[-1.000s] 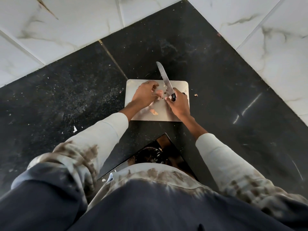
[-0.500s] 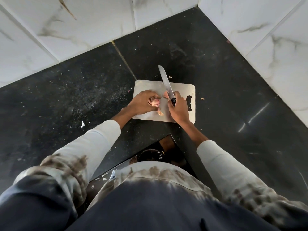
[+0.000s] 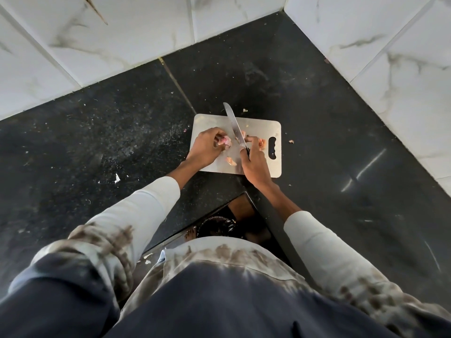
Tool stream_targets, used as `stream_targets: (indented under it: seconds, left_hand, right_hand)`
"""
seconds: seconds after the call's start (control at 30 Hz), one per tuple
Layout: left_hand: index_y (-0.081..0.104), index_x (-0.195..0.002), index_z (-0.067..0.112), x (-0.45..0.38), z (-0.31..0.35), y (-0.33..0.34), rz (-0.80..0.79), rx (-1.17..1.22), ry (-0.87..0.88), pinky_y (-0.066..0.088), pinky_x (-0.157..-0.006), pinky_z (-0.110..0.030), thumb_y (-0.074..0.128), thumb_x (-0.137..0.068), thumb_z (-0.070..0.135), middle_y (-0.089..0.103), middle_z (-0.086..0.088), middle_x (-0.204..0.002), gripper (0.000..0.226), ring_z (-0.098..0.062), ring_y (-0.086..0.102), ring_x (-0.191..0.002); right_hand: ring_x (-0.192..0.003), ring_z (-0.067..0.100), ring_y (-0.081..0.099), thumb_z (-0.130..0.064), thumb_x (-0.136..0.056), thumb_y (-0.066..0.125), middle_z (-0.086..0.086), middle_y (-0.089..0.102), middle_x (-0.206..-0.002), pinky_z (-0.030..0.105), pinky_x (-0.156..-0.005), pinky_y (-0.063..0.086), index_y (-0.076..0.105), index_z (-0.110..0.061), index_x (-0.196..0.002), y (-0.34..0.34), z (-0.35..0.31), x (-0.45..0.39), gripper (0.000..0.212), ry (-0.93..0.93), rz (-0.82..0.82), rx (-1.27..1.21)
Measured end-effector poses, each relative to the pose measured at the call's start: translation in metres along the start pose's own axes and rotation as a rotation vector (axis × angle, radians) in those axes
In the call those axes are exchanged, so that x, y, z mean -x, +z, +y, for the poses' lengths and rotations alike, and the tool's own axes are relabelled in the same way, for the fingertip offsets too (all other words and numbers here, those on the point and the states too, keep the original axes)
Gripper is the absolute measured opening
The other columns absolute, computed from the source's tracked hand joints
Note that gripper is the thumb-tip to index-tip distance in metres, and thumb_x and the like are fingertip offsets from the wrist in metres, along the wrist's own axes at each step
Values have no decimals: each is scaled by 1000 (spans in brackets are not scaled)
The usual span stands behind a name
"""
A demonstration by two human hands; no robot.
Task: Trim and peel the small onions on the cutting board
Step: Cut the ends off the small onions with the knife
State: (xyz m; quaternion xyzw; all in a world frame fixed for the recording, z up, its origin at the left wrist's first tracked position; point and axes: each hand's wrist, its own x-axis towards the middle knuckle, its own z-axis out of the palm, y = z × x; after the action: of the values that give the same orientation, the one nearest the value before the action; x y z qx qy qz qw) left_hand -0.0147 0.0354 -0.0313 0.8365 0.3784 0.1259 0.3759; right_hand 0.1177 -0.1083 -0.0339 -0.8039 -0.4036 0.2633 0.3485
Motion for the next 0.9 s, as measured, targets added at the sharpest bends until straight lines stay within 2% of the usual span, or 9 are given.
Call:
stream_targets:
  seconds: [0.07,0.23,0.37,0.47,0.53,0.6,0.67,0.77,0.9]
  left_hand:
    - [71,-122,18,2,5,0,27,-2,7,62,-94,-35,87,-86,18,74,3,-119,40,-12,70,-102]
    - [72,-122,12,7,11,1,77,-33,14,54,-96,-27,90,-81,16,73,-6,-123,44,-20,69,-110]
    - [72,-122,12,8,14,4,118,-39,-5,48,-94,-21,90,-82,16,72,-7,-125,44,-19,67,-111]
    - [74,-119,11,7,15,5,142,-32,-1,50,-93,-22,88,-83,13,71,-7,-122,39,-19,67,-107]
    - [75,-118,10,6,15,6,150,-29,-1,54,-94,-24,88,-83,10,70,-7,-120,37,-17,66,-105]
    - [76,-116,9,4,15,5,152,-30,-5,58,-96,-30,87,-82,6,71,-7,-119,36,-19,68,-105]
    - [76,-116,9,2,13,5,153,-29,-14,60,-96,-33,86,-80,3,73,-7,-117,37,-20,69,-104]
    - [77,-116,9,-2,12,3,148,1,-61,61,-96,-31,84,-82,3,76,-5,-116,36,-17,71,-104]
    - [76,-113,10,-4,12,1,133,50,-102,62,-93,-28,87,-82,6,78,-3,-109,33,-13,72,-98]
  right_hand:
    - [-55,23,58,-27,-114,43,10,64,-80,36,-45,40,30,-14,-151,8,3,1,41,-18,-7,12]
    - [-52,18,52,-23,-113,44,11,60,-72,26,-45,33,24,-13,-158,15,-2,7,50,-16,-16,5]
    - [-57,22,59,-30,-112,45,13,64,-77,31,-48,40,25,-13,-157,17,-7,10,52,-11,-5,9]
    - [-76,25,67,-35,-108,48,17,70,-105,38,-62,51,36,-6,-152,11,-11,14,53,-27,4,37]
    - [-73,27,65,-14,-105,62,25,66,-121,40,-62,53,52,3,-136,15,-3,15,37,-79,24,93]
    - [-56,29,55,-14,-108,54,23,66,-96,38,-50,42,45,-4,-139,14,-4,14,33,-31,29,19]
    - [-56,36,55,-27,-109,38,24,64,-91,41,-49,39,30,-21,-139,13,-7,14,32,-68,25,39]
    - [-61,42,62,-29,-110,38,23,66,-88,47,-47,46,27,-23,-142,13,-5,12,34,-36,8,-19]
    - [-70,35,70,-40,-113,39,17,68,-86,55,-57,60,26,-25,-151,21,-5,9,43,66,-37,-89]
